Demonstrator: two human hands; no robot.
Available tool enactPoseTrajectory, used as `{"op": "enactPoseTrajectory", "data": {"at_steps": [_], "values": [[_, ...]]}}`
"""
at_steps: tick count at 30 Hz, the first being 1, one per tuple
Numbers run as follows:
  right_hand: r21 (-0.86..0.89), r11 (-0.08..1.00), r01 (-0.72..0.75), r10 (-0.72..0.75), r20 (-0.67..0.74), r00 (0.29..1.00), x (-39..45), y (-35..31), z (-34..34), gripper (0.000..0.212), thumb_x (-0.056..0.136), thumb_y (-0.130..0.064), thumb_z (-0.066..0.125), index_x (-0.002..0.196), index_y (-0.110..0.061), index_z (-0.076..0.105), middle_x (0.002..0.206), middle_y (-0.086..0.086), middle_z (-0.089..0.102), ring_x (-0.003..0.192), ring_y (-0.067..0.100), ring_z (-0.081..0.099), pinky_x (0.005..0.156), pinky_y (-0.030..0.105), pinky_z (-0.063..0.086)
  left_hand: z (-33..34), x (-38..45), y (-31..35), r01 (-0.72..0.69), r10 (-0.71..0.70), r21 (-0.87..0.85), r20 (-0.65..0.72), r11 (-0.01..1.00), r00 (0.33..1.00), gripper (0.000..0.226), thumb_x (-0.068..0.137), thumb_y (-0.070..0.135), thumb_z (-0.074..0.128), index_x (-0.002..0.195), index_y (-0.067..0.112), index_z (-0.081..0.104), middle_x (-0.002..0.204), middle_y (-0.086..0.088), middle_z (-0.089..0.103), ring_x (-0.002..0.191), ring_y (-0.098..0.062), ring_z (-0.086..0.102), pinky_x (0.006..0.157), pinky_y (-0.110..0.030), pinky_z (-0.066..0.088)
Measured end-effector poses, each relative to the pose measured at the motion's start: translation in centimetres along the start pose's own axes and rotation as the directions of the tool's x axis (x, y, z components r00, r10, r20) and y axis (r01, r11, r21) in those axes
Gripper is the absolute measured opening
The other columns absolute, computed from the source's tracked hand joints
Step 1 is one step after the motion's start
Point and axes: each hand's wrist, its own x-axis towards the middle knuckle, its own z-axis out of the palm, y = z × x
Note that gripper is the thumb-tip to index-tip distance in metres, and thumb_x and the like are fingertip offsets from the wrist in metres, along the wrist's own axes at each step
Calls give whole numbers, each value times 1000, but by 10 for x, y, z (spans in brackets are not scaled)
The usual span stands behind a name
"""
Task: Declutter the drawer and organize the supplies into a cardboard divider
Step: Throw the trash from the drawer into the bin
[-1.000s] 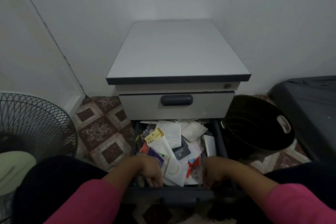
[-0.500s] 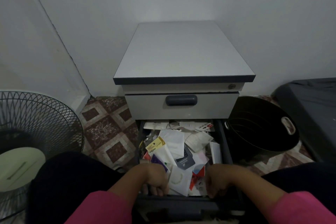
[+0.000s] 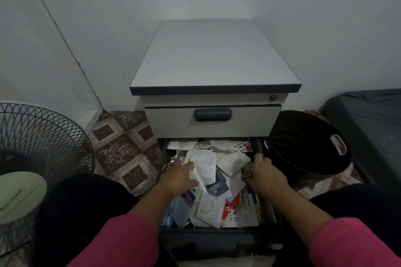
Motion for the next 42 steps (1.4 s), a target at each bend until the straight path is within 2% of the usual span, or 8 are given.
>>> {"op": "enactPoseTrajectory", "data": {"at_steps": [6,11,16,20,25,31,35,42], "values": [[-97,995,-26,25,-19,1000,5,12,-4,39,91,-20,52,125,-6,40,116,11,49,89,21,60,64,26,48,8,-3,21,-92,96,69,-48,993,994,92,84,33,68,153,26,7,149,-15,30,135,-36,31,108,-43,35],[-62,998,3,-3,5,1000,4,10,-16,25,92,-16,49,115,-10,56,112,10,57,96,26,61,74,33,50,1,-5,24,-100,151,233,-211,967,966,45,90,21,56,134,17,46,135,-12,44,127,-29,37,104,-40,37],[389,918,75,32,-261,965,4,0,-34,18,95,-16,45,112,-11,48,101,6,61,83,25,63,62,36,54,-15,3,16,-119,107,-30,-261,992,959,29,89,25,59,116,15,62,118,-9,53,113,-27,47,94,-38,45],[724,689,47,76,-136,988,4,-5,-27,26,97,-15,47,123,-17,47,119,6,62,98,22,64,73,37,57,-16,3,15,-78,27,-237,-212,968,977,34,90,22,59,122,12,58,121,-10,59,107,-25,57,91,-34,48],[696,712,-96,69,68,995,11,-6,-6,33,94,-11,52,127,-12,47,119,10,62,100,25,63,84,42,56,-20,-4,17,-54,53,-177,-9,983,999,87,81,57,64,149,23,23,155,-8,22,137,-30,31,111,-39,32],[709,681,-180,52,199,979,9,-12,18,70,74,-26,81,128,-12,40,120,3,59,102,21,61,83,36,54,-10,-15,13,-118,96,98,212,988,973,139,62,51,84,140,43,-32,154,-7,-31,144,-38,-17,113,-62,16],[700,698,-149,-11,218,976,-2,-22,31,97,61,-25,90,134,-19,27,119,-3,51,107,18,54,84,35,52,-1,-20,18,-198,177,254,102,947,979,144,58,44,87,142,41,-29,156,-13,9,141,-41,14,107,-54,32],[640,765,-74,-44,167,985,-6,-28,36,89,66,-13,83,133,-21,26,114,-3,53,109,22,55,89,41,52,7,-14,17,-247,265,220,-57,944,963,113,68,35,82,149,34,4,128,-8,52,116,-28,49,96,-40,40]]}}
